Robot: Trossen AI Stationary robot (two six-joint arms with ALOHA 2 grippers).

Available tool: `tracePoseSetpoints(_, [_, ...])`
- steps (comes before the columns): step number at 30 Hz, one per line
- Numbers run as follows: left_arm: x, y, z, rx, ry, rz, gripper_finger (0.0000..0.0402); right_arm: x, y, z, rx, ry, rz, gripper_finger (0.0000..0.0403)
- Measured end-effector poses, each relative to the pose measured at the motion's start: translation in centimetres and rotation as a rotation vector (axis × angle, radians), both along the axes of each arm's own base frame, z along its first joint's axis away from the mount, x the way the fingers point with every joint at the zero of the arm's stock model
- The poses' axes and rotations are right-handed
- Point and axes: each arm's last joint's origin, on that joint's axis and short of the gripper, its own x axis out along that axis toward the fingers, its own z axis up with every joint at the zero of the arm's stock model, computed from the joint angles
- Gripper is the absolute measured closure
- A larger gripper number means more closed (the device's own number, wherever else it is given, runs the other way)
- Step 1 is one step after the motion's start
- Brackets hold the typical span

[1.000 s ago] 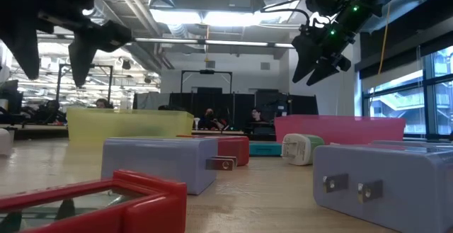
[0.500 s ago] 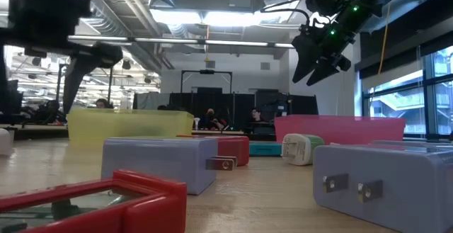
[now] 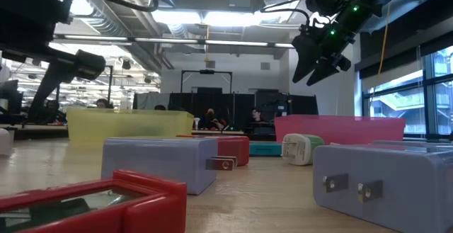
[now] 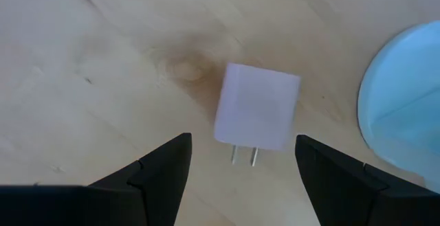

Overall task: Pick & Place Office items
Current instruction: Put the white charger adapter into the red bin

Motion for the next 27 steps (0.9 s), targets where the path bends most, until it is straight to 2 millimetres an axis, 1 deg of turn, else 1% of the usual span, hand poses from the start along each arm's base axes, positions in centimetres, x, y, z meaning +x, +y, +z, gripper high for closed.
tracePoseSetpoints(7, [0.2,-0.1,-0.3,0.001,-0.005,-0.031,0.0144,0.0,0.0,0.0,0.000,0.000,0.000,0.0101])
tracePoseSetpoints(14, [0.5,-0.6,-1.3,-0.014,0.057,-0.046,0.0144,0.0,0.0,0.0,0.000,0.000,0.000,0.0101])
tracePoseSetpoints(27, [0.6,-0.6,-1.4,0.003,0.039,-0.078,0.0144,0.0,0.0,0.0,0.000,0.000,0.000,0.0101])
